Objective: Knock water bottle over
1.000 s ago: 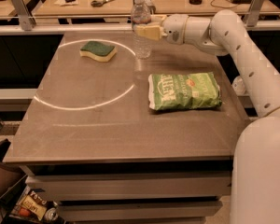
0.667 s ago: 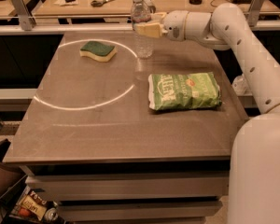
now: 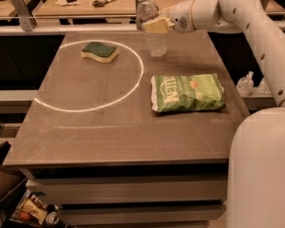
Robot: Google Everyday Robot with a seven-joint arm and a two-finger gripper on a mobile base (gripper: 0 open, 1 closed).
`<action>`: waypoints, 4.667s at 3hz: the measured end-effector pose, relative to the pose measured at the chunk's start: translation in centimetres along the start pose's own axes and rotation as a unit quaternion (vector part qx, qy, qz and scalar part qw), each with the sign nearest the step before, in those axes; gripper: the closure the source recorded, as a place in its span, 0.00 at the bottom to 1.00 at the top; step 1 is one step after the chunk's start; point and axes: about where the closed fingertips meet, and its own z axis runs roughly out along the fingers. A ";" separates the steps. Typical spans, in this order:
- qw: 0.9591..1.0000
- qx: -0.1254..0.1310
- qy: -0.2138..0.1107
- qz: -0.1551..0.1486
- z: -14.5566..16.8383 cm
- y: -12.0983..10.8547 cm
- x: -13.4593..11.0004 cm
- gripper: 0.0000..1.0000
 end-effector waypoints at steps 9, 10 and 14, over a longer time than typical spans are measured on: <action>0.944 -0.074 0.317 -0.056 5.9 3.4 7.8 0.82; 0.944 -0.075 0.317 -0.056 6.0 3.4 7.9 0.60; 0.943 -0.079 0.319 -0.054 6.6 3.6 8.3 0.00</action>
Offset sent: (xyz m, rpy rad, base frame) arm -0.0102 -0.0408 0.0002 -0.3765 0.0840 -0.1647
